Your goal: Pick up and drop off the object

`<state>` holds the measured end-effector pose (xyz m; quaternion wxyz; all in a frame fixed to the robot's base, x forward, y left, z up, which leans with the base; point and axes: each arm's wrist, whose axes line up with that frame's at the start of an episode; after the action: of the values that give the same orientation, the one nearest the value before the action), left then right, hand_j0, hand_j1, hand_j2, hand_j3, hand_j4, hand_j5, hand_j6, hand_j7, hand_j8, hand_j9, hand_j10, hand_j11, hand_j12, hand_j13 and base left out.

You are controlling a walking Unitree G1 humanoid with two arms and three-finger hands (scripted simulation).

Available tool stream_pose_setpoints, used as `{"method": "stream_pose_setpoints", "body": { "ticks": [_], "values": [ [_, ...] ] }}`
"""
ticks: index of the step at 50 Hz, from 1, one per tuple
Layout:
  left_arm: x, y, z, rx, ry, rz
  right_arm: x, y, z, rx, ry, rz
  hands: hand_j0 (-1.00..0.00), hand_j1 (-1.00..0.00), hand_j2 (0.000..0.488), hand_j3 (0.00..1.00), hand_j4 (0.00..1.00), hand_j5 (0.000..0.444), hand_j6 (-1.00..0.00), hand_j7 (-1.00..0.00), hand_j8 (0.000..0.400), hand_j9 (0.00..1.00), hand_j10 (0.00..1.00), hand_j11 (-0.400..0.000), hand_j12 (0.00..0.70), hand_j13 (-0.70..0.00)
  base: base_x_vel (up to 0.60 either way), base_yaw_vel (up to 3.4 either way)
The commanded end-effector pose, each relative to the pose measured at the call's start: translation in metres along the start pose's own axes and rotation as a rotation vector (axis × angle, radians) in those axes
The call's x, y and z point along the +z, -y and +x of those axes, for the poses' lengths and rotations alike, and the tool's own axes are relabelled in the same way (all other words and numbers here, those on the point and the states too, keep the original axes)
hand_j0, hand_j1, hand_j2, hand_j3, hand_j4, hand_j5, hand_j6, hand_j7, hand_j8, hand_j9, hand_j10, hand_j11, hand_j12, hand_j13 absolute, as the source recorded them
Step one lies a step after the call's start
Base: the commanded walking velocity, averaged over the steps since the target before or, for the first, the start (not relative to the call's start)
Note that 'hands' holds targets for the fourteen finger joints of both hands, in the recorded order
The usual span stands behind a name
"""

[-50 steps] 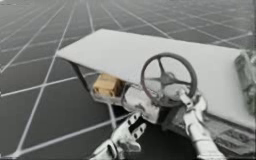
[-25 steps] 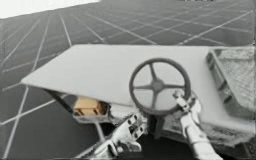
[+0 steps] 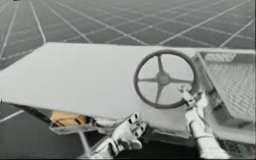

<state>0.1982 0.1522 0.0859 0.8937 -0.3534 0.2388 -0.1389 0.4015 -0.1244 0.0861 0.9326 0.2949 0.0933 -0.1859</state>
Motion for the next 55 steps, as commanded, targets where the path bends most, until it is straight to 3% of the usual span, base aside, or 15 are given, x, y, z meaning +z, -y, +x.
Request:
{"method": "stream_pose_setpoints", "body": {
  "ticks": [1,13,19,24,29,34,35,36,37,38,39,40,41,50,55],
  "values": [
    [0.112,0.038,0.123,0.036,0.122,0.053,0.065,-0.114,0.160,0.126,0.058,0.058,0.00,0.00,0.000,1.00,1.00,0.000,0.00,0.00,0.000,1.00,1.00,-0.400,0.000,-0.700,0.00,0.23],
    [0.089,0.108,0.138,-0.147,0.099,0.152,0.307,-0.036,0.136,0.015,0.462,0.071,0.00,0.00,0.000,1.00,1.00,0.000,0.00,0.00,0.000,1.00,1.00,-0.400,0.000,-0.700,0.00,0.14],
    [0.053,0.169,0.150,-0.263,0.003,0.277,0.439,0.146,0.084,-0.268,0.677,0.199,0.00,0.00,0.000,1.00,1.00,0.000,0.00,0.00,0.000,1.00,1.00,-0.400,0.000,-0.700,0.00,-0.10],
    [0.021,0.191,0.157,-0.307,-0.075,0.357,0.404,0.312,0.064,-0.497,0.625,0.341,0.00,0.00,0.000,1.00,1.00,0.000,0.00,0.00,0.000,1.00,1.00,-0.400,0.000,-0.700,0.00,-0.35],
    [0.024,0.184,0.148,-0.300,-0.057,0.341,0.404,0.296,0.064,-0.476,0.623,0.327,0.00,0.00,0.000,1.00,1.00,0.000,0.00,0.00,0.000,1.00,1.00,-0.400,0.000,-0.700,0.00,-0.42],
    [0.037,0.164,0.132,-0.197,-0.008,0.284,0.334,0.272,0.132,-0.494,0.434,0.301,0.00,0.00,0.000,1.00,1.00,0.000,0.00,0.00,0.000,1.00,1.00,-0.400,0.000,-0.700,0.00,-0.23],
    [0.048,0.159,0.127,-0.170,0.017,0.281,0.326,0.260,0.156,-0.484,0.406,0.287,0.00,0.00,0.000,0.93,1.00,0.034,0.00,0.00,0.000,1.00,1.00,-0.400,0.000,-0.700,0.00,-0.08],
    [0.042,0.153,0.118,-0.152,0.031,0.260,0.310,0.247,0.162,-0.469,0.357,0.269,0.00,0.00,0.000,0.21,0.98,0.383,0.00,0.00,0.000,1.00,1.00,-0.400,0.000,-0.700,0.00,-0.03],
    [0.048,0.155,0.116,-0.126,0.045,0.255,0.309,0.226,0.173,-0.465,0.337,0.237,0.00,0.00,0.000,0.00,0.19,0.095,0.00,0.00,0.000,1.00,1.00,-0.400,0.000,-0.700,0.00,0.02],
    [0.052,0.154,0.117,-0.110,0.059,0.254,0.307,0.228,0.187,-0.454,0.321,0.222,0.00,0.00,0.000,0.00,0.00,0.000,0.00,0.00,0.000,0.93,1.00,-0.400,0.000,-0.700,0.00,0.06],
    [0.059,0.149,0.119,-0.100,0.058,0.235,0.309,0.216,0.190,-0.452,0.309,0.203,0.00,0.00,0.000,0.00,0.00,0.000,0.00,0.00,0.000,0.21,0.98,-0.391,0.000,-0.684,0.00,0.09],
    [0.055,0.147,0.113,-0.101,0.060,0.228,0.304,0.213,0.198,-0.442,0.282,0.171,0.00,0.00,0.000,0.00,0.00,0.000,0.00,0.00,0.000,0.00,0.19,-0.076,0.000,-0.133,0.00,0.11],
    [0.048,0.150,0.112,-0.109,0.059,0.226,0.299,0.210,0.197,-0.453,0.271,0.169,0.00,0.00,0.000,0.00,0.00,0.000,0.00,0.00,0.000,0.00,0.00,0.000,0.000,0.000,0.00,0.12],
    [0.043,0.195,0.145,-0.249,0.007,0.249,0.312,0.262,0.118,-0.426,0.343,0.040,0.00,0.00,0.000,0.00,0.00,0.000,0.00,0.00,0.000,0.00,0.00,0.000,0.000,0.000,0.00,0.03],
    [0.046,0.205,0.133,-0.228,0.187,0.302,0.270,0.233,0.038,-0.252,0.522,-0.165,0.00,0.00,0.000,0.00,0.00,0.000,0.00,0.00,0.000,0.00,0.00,0.000,0.000,0.000,0.00,-0.11]
  ]
}}
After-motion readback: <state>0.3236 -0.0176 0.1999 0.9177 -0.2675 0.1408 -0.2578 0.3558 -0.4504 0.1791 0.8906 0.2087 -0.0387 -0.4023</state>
